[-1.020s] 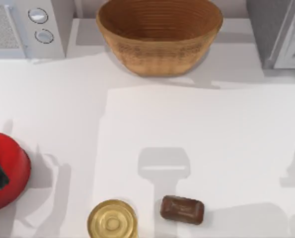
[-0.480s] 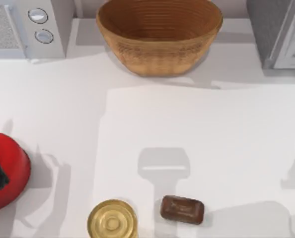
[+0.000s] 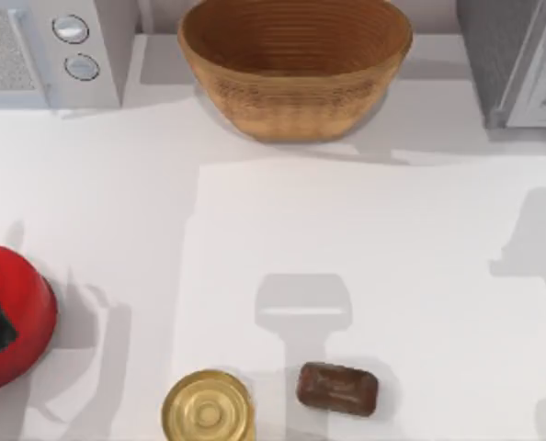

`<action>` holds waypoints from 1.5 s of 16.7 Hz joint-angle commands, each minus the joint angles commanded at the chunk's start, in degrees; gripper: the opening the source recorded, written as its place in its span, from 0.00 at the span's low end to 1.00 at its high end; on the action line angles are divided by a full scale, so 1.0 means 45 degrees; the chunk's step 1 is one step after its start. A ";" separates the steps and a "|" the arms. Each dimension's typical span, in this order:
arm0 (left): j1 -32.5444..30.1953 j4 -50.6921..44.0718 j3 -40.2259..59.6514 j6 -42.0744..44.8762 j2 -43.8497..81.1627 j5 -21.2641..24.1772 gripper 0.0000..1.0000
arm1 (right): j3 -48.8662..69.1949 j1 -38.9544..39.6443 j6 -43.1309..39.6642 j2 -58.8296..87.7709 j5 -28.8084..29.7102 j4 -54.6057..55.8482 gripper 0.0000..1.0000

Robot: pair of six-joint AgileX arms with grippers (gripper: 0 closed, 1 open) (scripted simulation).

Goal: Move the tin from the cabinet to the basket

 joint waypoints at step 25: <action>0.0000 0.0000 0.0000 0.0000 0.0000 0.0000 1.00 | 1.6921 0.6281 0.0147 2.2757 0.6309 0.4843 0.00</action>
